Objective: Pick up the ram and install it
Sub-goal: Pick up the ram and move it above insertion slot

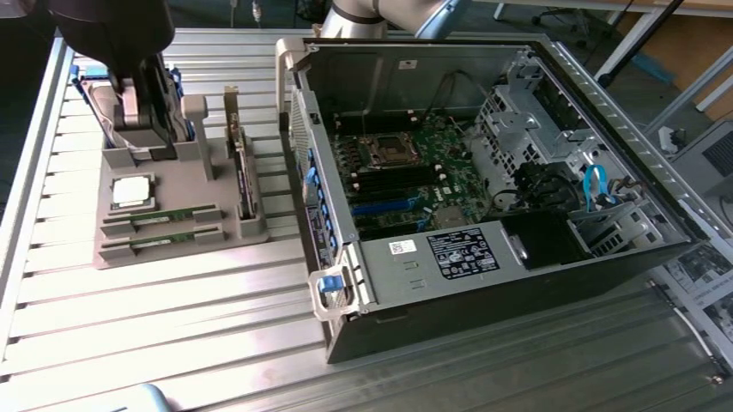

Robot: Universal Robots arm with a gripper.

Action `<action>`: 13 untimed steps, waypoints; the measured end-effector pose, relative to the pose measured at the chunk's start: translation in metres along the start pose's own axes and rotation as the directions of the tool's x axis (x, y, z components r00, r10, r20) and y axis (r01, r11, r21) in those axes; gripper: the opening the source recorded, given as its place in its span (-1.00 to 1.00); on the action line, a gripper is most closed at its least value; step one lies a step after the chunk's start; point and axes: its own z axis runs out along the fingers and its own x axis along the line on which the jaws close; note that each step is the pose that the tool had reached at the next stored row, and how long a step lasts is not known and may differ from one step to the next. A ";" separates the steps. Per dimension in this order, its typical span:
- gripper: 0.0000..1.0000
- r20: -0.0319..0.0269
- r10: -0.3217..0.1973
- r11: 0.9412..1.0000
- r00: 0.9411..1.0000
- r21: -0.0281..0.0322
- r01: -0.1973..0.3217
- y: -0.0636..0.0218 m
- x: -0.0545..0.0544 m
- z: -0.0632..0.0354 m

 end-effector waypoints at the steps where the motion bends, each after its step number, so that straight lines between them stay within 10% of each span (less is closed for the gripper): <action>1: -0.40 0.000 0.000 1.000 1.000 0.000 0.000 0.0000 0.000 0.0003; 13: -0.40 0.000 0.000 1.000 1.000 0.000 0.000 0.0000 0.000 0.0036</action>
